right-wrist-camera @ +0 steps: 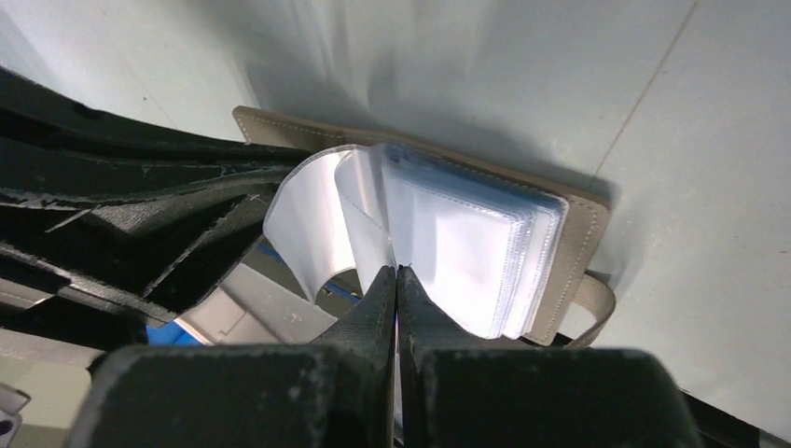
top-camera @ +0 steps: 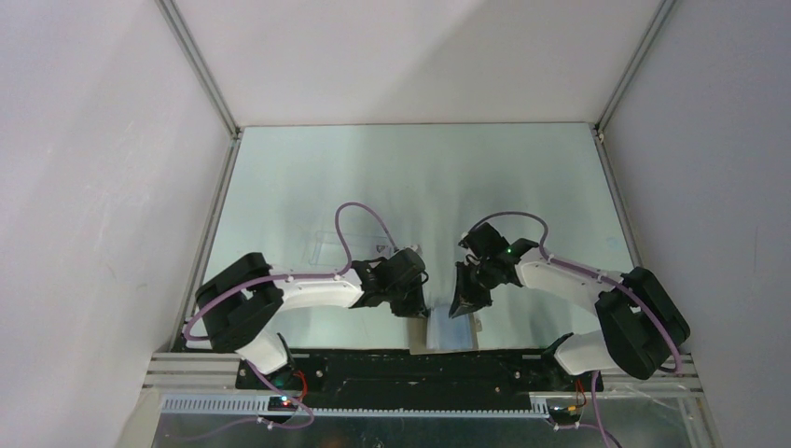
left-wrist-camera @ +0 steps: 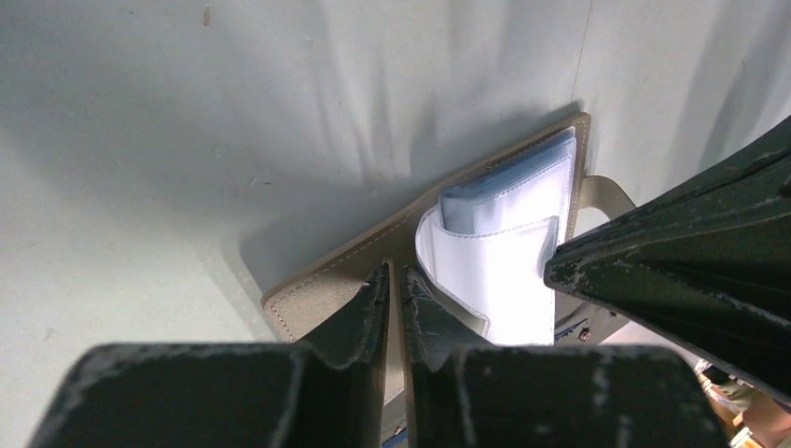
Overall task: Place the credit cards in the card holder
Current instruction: Turn over the card slot in the card holder.
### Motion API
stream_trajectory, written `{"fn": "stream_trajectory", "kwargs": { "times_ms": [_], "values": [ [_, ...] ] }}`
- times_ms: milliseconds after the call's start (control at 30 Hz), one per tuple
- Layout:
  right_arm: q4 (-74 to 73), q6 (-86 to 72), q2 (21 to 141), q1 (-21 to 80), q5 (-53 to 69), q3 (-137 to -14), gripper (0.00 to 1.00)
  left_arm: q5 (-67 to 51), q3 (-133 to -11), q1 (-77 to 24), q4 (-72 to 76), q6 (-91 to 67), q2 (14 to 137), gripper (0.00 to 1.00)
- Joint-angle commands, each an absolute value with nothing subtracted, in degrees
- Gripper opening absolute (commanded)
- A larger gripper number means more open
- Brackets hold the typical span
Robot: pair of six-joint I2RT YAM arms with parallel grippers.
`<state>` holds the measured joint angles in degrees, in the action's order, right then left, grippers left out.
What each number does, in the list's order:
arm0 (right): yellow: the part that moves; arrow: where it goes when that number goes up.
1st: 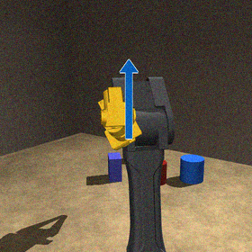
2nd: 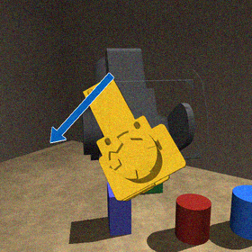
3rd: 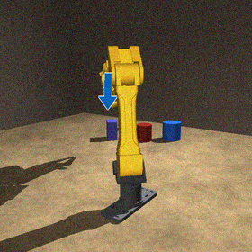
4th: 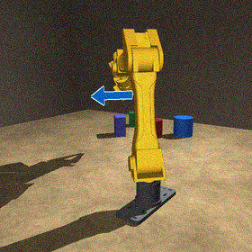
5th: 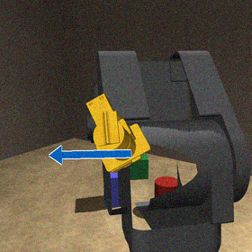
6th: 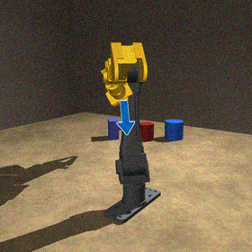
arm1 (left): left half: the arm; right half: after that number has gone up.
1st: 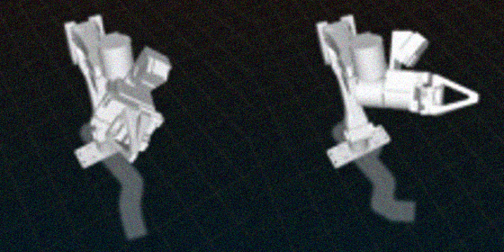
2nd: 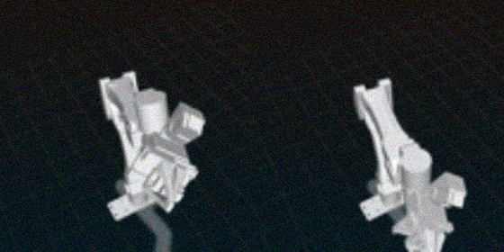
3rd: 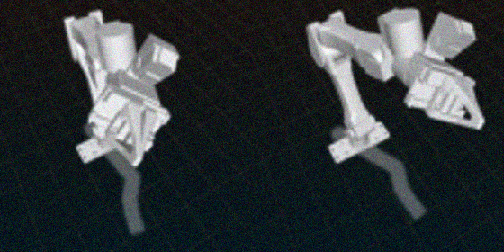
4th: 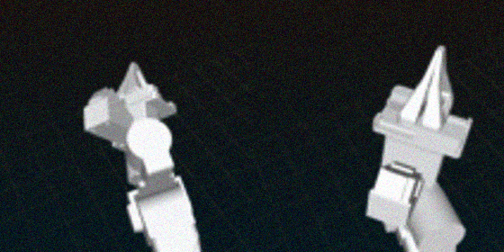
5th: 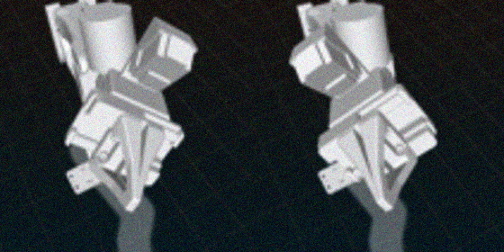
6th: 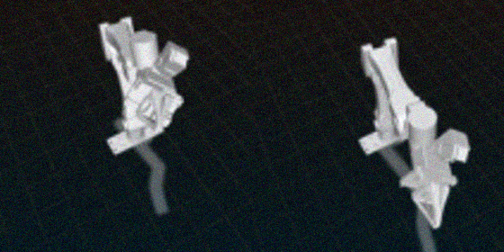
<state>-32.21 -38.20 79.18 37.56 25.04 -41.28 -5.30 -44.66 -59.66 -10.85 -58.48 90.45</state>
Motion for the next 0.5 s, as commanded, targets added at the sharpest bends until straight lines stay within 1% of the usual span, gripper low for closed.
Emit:
{"fn": "stream_trajectory", "kwargs": {
  "times_ms": [0,133,233,300,467],
  "values": [
    [-29.8,-40.2,79.0,38.3,28.9,-43.2,0.02,-4.7,-44.4,-59.8,-10.2,-58.1,88.7,0.14],
    [-28.7,-40.6,79.4,38.8,30.1,-43.2,0.09,-3.7,-44.0,-59.8,-10.4,-57.8,86.6,0.15],
    [-26.4,-40.9,80.7,39.7,31.1,-43.2,0.21,-2.7,-43.8,-59.8,-10.9,-57.5,83.6,0.17],
    [-24.2,-41.5,82.1,40.5,32.5,-43.2,0.27,-1.4,-43.5,-59.8,-11.5,-57.4,80.9,0.20],
    [-17.5,-44.4,84.8,42.4,36.5,-43.2,0.32,4.2,-42.2,-59.3,-14.4,-57.5,72.0,0.31]
  ]
}}
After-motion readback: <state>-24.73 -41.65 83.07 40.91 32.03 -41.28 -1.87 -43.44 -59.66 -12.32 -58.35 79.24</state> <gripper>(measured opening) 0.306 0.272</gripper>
